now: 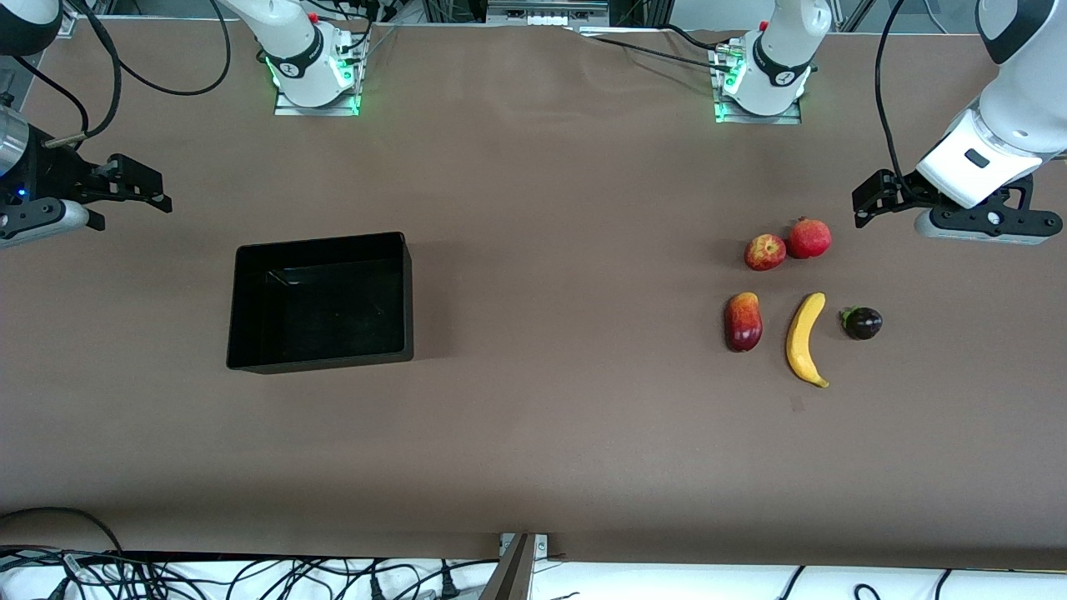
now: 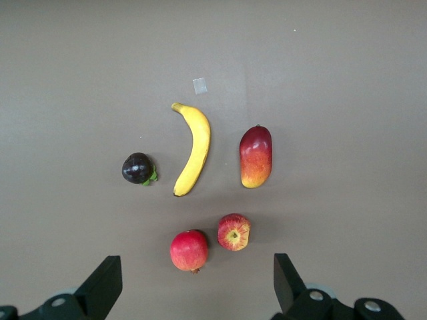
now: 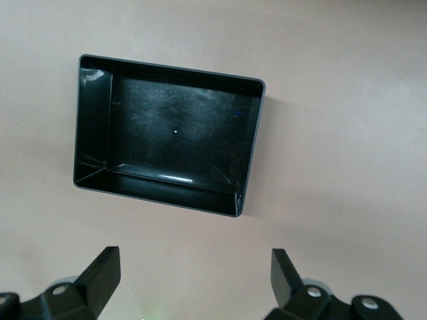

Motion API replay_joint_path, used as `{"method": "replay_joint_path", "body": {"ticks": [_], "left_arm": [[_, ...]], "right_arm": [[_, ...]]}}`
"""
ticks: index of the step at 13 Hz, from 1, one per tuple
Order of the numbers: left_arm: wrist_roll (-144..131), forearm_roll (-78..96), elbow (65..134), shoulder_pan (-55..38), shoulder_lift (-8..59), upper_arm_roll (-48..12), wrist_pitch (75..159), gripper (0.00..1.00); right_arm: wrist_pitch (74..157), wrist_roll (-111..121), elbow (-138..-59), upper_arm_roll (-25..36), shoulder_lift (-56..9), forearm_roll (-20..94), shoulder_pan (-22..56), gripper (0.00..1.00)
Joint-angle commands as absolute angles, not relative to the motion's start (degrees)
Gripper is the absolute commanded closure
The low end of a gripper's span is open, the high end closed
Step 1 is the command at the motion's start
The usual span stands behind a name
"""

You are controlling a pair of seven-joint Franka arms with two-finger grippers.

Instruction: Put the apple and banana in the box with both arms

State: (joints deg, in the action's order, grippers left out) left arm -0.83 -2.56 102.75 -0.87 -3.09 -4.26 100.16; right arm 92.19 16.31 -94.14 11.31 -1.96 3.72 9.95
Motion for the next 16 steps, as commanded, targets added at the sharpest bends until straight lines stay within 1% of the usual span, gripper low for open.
{"method": "replay_joint_path", "body": {"ticks": [1,3,5,8,10,12,13,14,16], "left_arm": [[-0.70,-1.85,100.81,-1.32,-2.02,-3.96,99.05,0.00],[-0.70,-1.85,100.81,-1.32,-2.02,-3.96,99.05,0.00],[-0.62,-1.85,100.81,-1.32,-2.02,-3.96,99.05,0.00],[-0.62,-1.85,100.72,-1.32,-2.02,-3.96,99.05,0.00],[-0.62,-1.85,100.72,-1.32,-2.02,-3.96,99.05,0.00],[-0.62,-1.85,100.72,-1.32,-2.02,-3.96,99.05,0.00],[-0.62,-1.85,100.72,-1.32,-2.02,-3.96,99.05,0.00],[-0.62,-1.85,100.72,-1.32,-2.02,-3.96,99.05,0.00],[-0.62,-1.85,100.72,-1.41,-2.02,-3.96,99.05,0.00]], "right_arm": [[91.06,15.91,-92.63,11.34,-4.12,1.50,10.55,0.00],[93.24,16.00,-94.12,11.60,-7.54,1.41,10.11,0.00],[101.29,15.73,-98.85,11.86,-10.97,1.49,9.93,0.00],[116.31,15.21,-107.64,11.95,-15.54,2.11,9.58,0.00],[125.38,15.21,-111.87,11.95,-18.70,3.25,9.06,0.00],[130.15,15.64,-113.81,11.95,-22.57,5.43,8.70,0.00],[132.69,15.73,-115.12,11.87,-23.63,6.75,8.70,0.06],[135.24,15.73,-116.35,11.87,-24.51,6.94,8.70,0.18],[135.53,15.73,-116.89,11.87,-24.87,6.94,8.70,0.59]]}}
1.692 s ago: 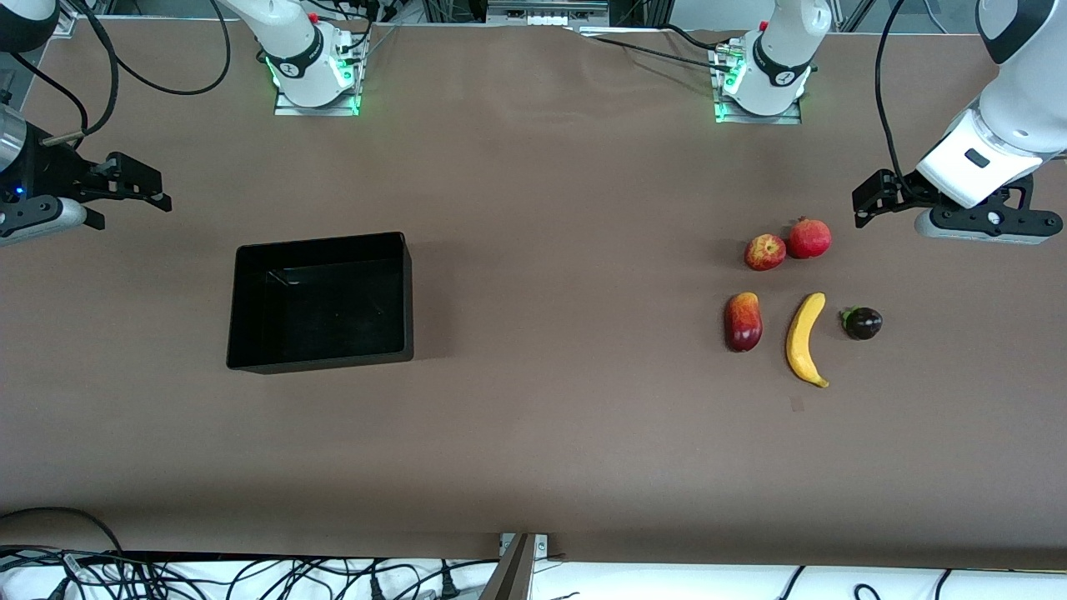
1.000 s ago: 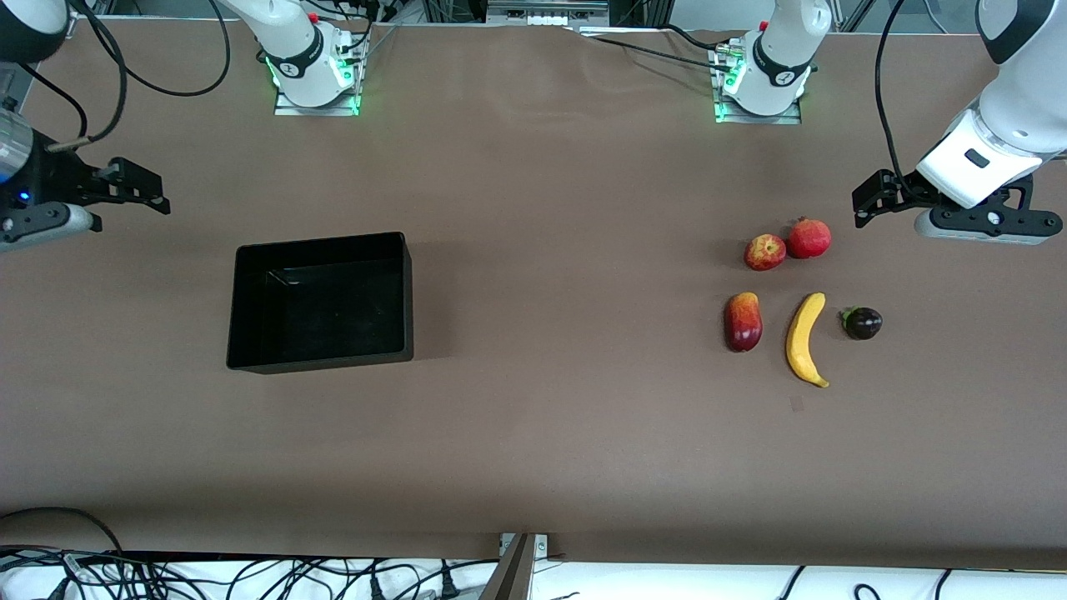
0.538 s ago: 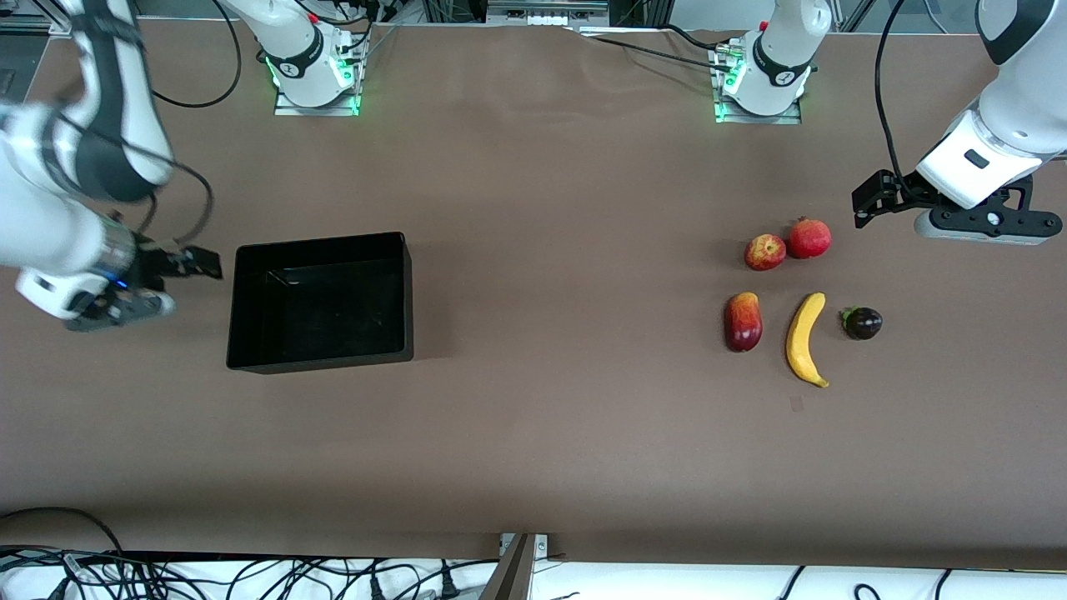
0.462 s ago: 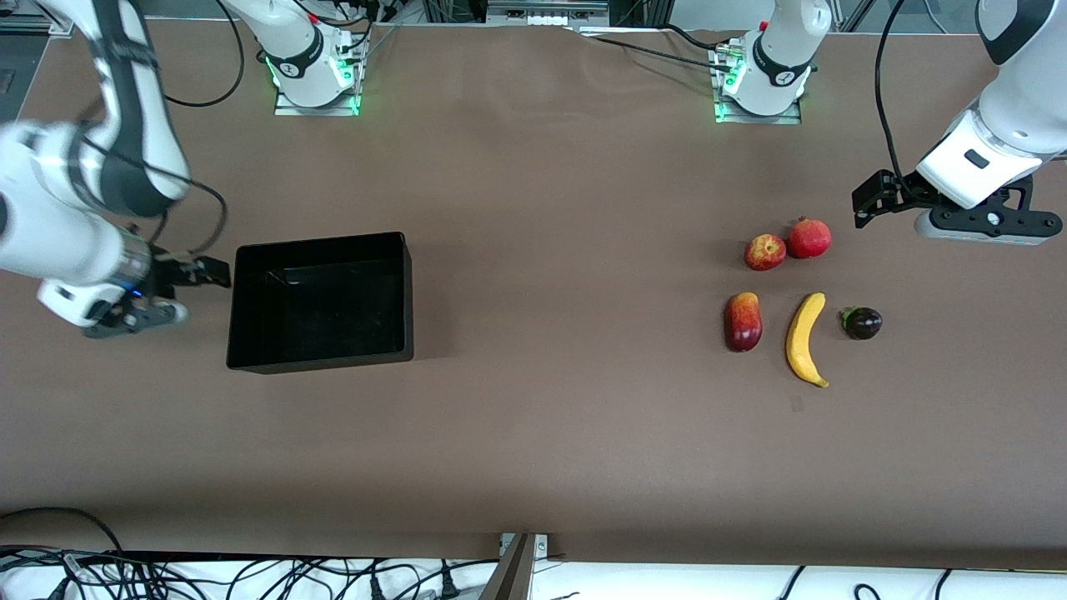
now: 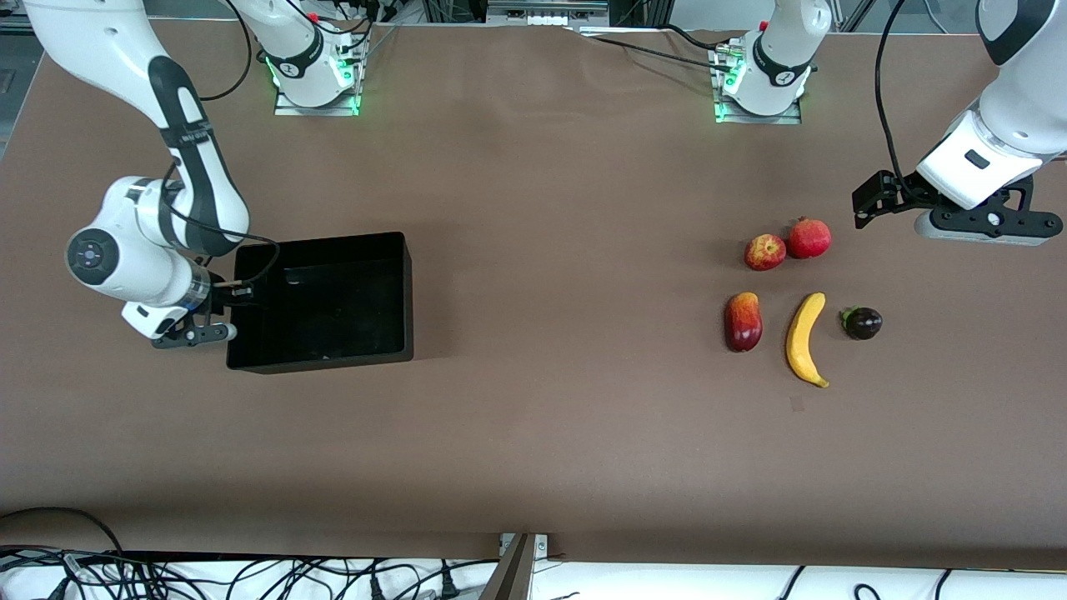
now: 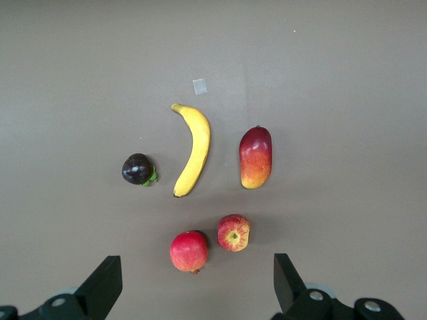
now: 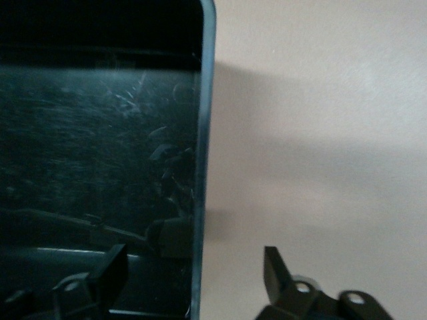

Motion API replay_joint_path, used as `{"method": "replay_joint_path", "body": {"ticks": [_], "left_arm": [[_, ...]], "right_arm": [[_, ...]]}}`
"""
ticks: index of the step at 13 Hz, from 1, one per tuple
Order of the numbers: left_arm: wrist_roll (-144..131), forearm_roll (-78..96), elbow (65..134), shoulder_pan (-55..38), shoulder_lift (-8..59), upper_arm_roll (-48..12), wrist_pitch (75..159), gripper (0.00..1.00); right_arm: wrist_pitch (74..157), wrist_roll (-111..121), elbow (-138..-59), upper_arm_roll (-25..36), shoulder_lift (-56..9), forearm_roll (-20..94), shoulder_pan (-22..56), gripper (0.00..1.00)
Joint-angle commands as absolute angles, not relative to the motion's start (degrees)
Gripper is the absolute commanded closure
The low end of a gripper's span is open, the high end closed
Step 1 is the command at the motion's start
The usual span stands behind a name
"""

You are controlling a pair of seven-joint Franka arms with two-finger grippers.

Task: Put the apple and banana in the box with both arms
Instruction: 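Push the black box with the right gripper toward the fruit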

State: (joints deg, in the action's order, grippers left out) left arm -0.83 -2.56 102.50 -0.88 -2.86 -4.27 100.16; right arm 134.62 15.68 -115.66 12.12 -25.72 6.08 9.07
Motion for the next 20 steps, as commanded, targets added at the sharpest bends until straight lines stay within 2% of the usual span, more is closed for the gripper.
{"method": "replay_joint_path", "body": {"ticks": [1,2,4,7,11,14,16,18,20], "left_arm": [[-0.62,-1.85,100.72,-1.41,-2.02,-3.96,99.05,0.00],[-0.62,-1.85,100.37,-1.41,-2.02,-3.96,99.05,0.00],[-0.70,-1.85,100.02,-1.41,-1.58,-3.96,99.05,0.00],[-0.70,-1.85,100.02,-1.41,-1.49,-3.96,98.96,0.00],[-0.70,-1.85,100.02,-1.41,-1.49,-3.96,98.96,0.00],[-0.62,-1.85,100.02,-1.41,-1.49,-3.96,98.96,0.00],[-0.62,-1.85,100.02,-1.41,-1.49,-3.96,98.96,0.00],[-0.62,-1.85,100.02,-1.41,-1.49,-3.96,98.96,0.00],[-0.62,-1.85,100.02,-1.41,-1.49,-3.96,98.96,0.00]], "right_arm": [[135.35,15.73,-116.89,11.87,-24.79,6.94,8.70,0.88],[135.26,15.38,-116.72,11.87,-24.79,7.03,8.70,1.00],[132.39,15.82,-114.36,11.52,-24.00,7.03,8.96,1.00],[121.31,15.21,-104.62,11.34,-23.99,11.50,12.28,1.00],[120.67,4.18,-98.72,11.34,-24.95,15.81,23.78,1.00],[121.29,-10.86,-92.31,11.34,-30.39,18.27,34.77,1.00],[121.55,-19.47,-85.12,11.34,-36.35,20.20,41.28,1.00],[124.87,-28.35,-79.48,11.34,-41.72,20.48,46.21,1.00],[130.05,-35.74,-78.31,11.34,-45.25,20.48,50.69,1.00]]}}
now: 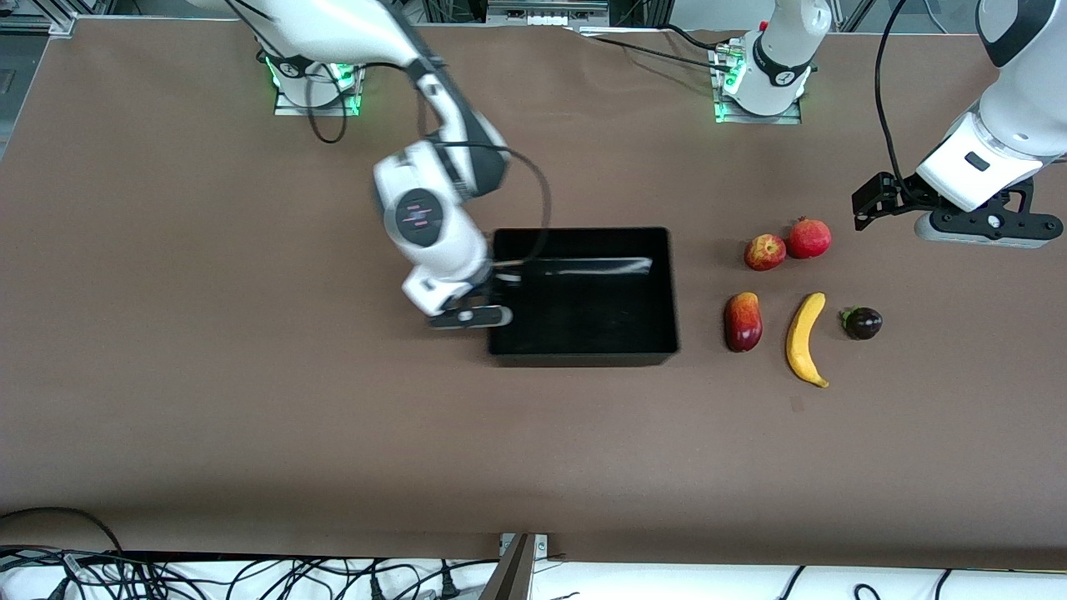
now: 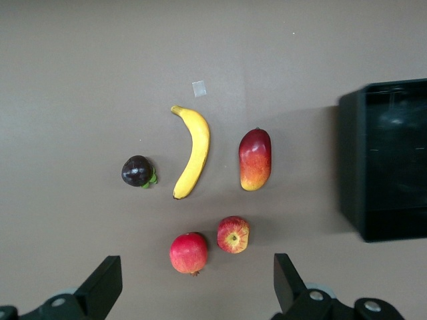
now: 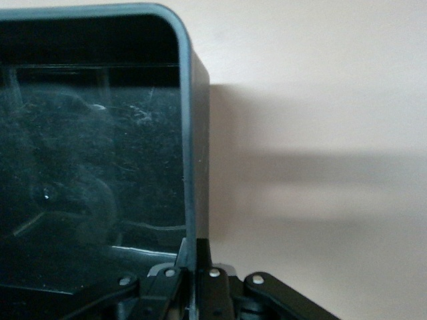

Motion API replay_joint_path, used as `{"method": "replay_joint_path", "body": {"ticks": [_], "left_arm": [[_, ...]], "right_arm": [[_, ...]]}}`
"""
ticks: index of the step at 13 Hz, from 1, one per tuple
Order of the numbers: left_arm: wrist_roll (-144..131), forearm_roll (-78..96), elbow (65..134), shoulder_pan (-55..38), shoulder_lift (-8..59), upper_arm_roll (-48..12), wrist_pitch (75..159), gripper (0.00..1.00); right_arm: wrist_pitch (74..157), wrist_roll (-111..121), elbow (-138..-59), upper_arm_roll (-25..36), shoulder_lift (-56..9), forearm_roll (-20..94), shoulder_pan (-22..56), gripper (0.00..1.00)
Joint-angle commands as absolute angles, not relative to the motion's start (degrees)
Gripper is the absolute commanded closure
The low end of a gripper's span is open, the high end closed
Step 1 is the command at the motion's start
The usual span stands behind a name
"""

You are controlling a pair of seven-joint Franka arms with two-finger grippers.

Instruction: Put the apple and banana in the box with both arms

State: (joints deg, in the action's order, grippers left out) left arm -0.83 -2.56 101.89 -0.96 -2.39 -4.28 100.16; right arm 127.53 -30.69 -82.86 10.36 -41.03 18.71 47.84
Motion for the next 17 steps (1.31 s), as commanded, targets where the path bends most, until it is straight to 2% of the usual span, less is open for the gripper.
{"method": "replay_joint_path", "body": {"ticks": [1,4,5,6,9,12,14,17], "left_arm": [[-0.62,-1.85,100.02,-1.41,-1.49,-3.96,98.96,0.00],[-0.79,-1.85,100.28,-1.06,-1.49,-3.96,96.78,0.00],[-0.36,-1.76,100.28,-1.05,-1.06,-3.96,95.72,0.00],[-0.35,-1.84,100.54,-1.14,-0.71,-3.96,93.97,0.00],[-0.09,-1.84,101.42,-1.14,4.20,-3.96,90.01,0.00],[0.26,-1.85,103.97,-1.49,8.95,-4.48,90.88,0.00],[2.54,-1.85,109.40,-1.50,9.41,-5.62,96.29,0.00],[5.62,-1.85,118.97,-1.14,9.23,-5.71,106.75,0.00]], "right_arm": [[132.25,-37.60,-78.40,11.34,-46.57,20.48,52.19,1.00],[134.20,-38.14,-78.40,11.34,-48.42,20.48,52.73,1.00],[134.21,-38.23,-78.40,11.34,-48.43,20.48,52.73,0.58],[134.21,-37.88,-78.40,11.34,-48.17,20.30,52.73,0.01],[132.72,-37.18,-78.57,12.13,-43.88,19.87,52.12,0.00],[119.23,-32.55,-78.57,19.74,-36.50,19.77,50.89,0.00],[108.95,-24.82,-78.66,25.46,-31.84,20.65,50.01,0.00],[99.52,-19.01,-82.07,32.93,-22.89,20.22,49.75,0.00]]}}
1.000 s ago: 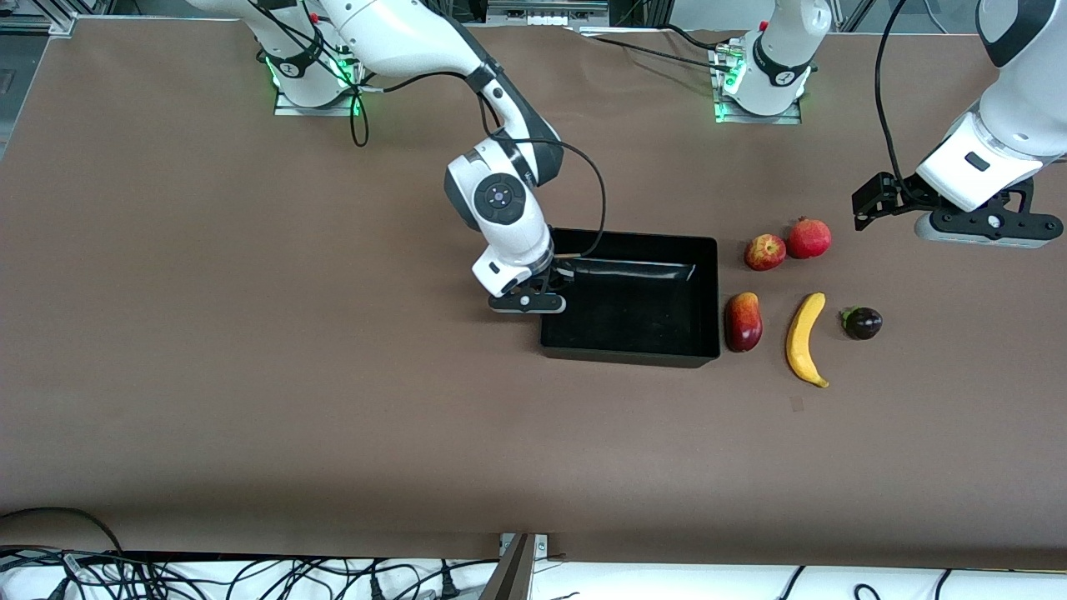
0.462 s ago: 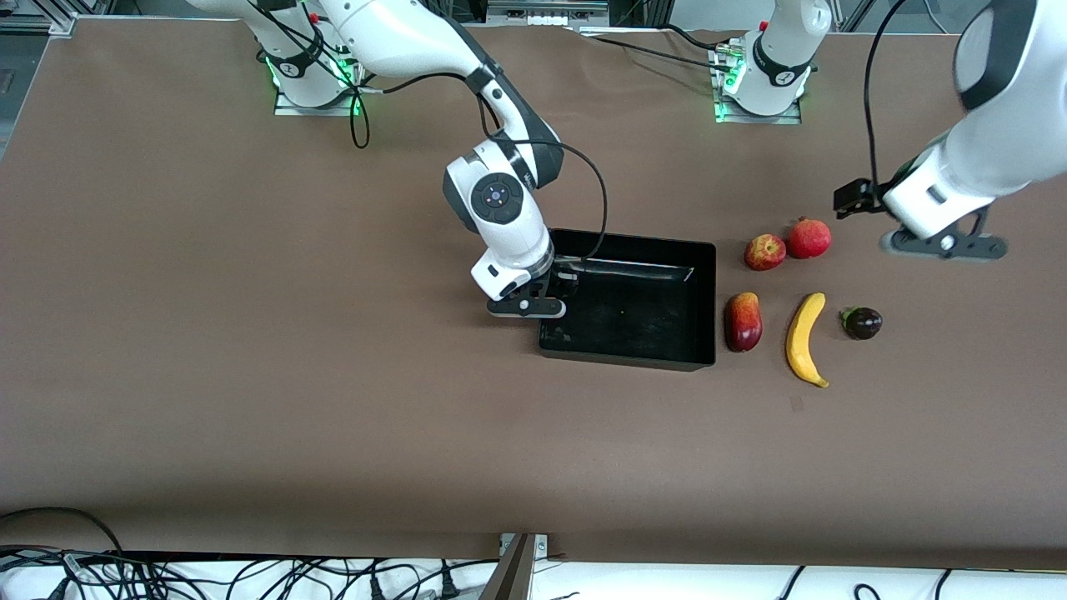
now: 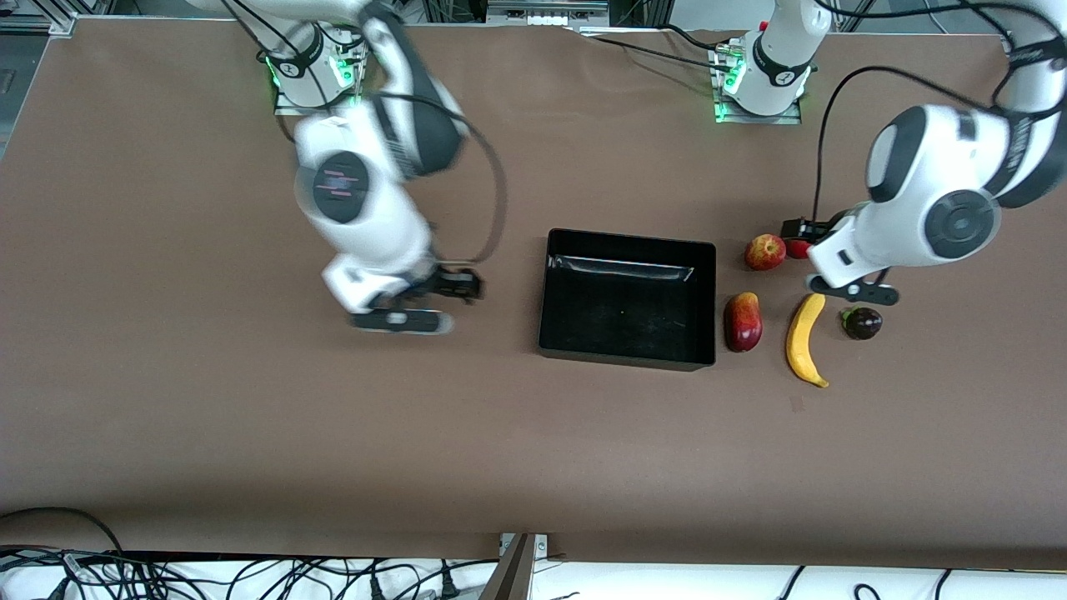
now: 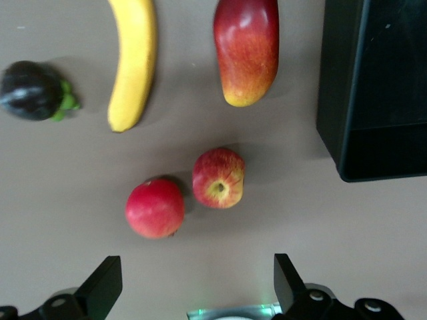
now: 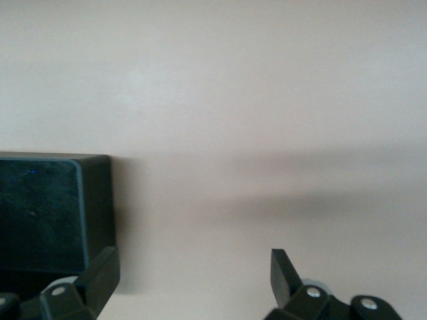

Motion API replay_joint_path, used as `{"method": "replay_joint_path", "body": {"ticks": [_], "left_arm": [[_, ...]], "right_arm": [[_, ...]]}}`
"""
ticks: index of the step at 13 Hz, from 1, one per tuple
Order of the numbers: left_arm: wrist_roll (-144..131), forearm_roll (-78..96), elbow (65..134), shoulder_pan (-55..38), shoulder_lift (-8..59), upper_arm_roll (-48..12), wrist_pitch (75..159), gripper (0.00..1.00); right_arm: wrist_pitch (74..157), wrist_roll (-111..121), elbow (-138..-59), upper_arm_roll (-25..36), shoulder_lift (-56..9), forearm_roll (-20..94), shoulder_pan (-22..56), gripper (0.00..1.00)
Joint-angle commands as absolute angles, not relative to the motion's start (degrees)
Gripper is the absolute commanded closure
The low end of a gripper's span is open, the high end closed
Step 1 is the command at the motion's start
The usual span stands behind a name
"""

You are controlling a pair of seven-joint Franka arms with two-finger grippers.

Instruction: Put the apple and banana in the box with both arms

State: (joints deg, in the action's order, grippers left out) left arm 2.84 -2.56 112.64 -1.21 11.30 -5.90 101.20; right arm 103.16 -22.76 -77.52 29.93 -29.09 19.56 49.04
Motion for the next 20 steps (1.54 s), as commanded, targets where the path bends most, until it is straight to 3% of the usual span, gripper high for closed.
{"method": "replay_joint_path", "body": {"ticks": [1,4,7,9,11,12,13,14,15,18,20], "left_arm": [[5.62,-1.85,122.31,-1.40,9.32,-5.71,110.79,0.00],[8.95,-2.02,131.37,-0.97,10.10,-5.71,125.73,0.00],[10.63,-2.28,132.71,-1.05,13.09,-5.71,129.63,0.00],[12.90,-3.07,133.68,-1.06,15.28,-5.63,133.66,0.00],[17.56,-3.95,133.86,1.04,18.01,-5.71,136.92,0.10],[17.84,-3.96,133.86,1.32,18.28,-5.71,137.11,0.28],[18.10,-4.04,133.94,1.23,18.19,-5.71,136.94,0.56],[19.50,-3.96,133.86,1.23,17.93,-5.80,136.67,0.76],[20.21,-3.96,133.77,1.23,17.32,-5.80,136.06,0.88],[18.99,-3.43,129.58,0.79,13.20,-7.20,126.70,0.97],[15.93,-3.08,119.41,0.53,13.44,-9.22,113.27,0.97]], "right_arm": [[97.32,-15.77,-84.53,34.96,-19.20,19.78,49.75,0.00],[95.89,-12.39,-94.36,37.09,-6.29,10.69,49.83,0.00],[97.64,-10.99,-102.64,37.35,3.40,4.42,49.83,0.00],[97.21,-9.77,-103.27,37.96,4.65,2.99,49.75,0.00],[97.47,-6.17,-103.53,36.84,4.75,1.59,46.35,0.00],[97.47,-3.98,-103.54,31.52,4.66,1.41,40.58,0.00],[97.38,-3.09,-103.54,24.16,4.57,1.32,32.34,0.00],[97.21,-2.99,-103.54,17.38,4.57,0.62,25.73,0.00],[97.12,-2.99,-103.54,11.92,4.48,0.35,19.66,0.00],[96.86,-2.11,-103.27,-0.92,4.39,0.35,6.37,0.00],[96.86,-2.55,-102.83,-8.58,4.04,0.79,-1.81,0.00]]}}
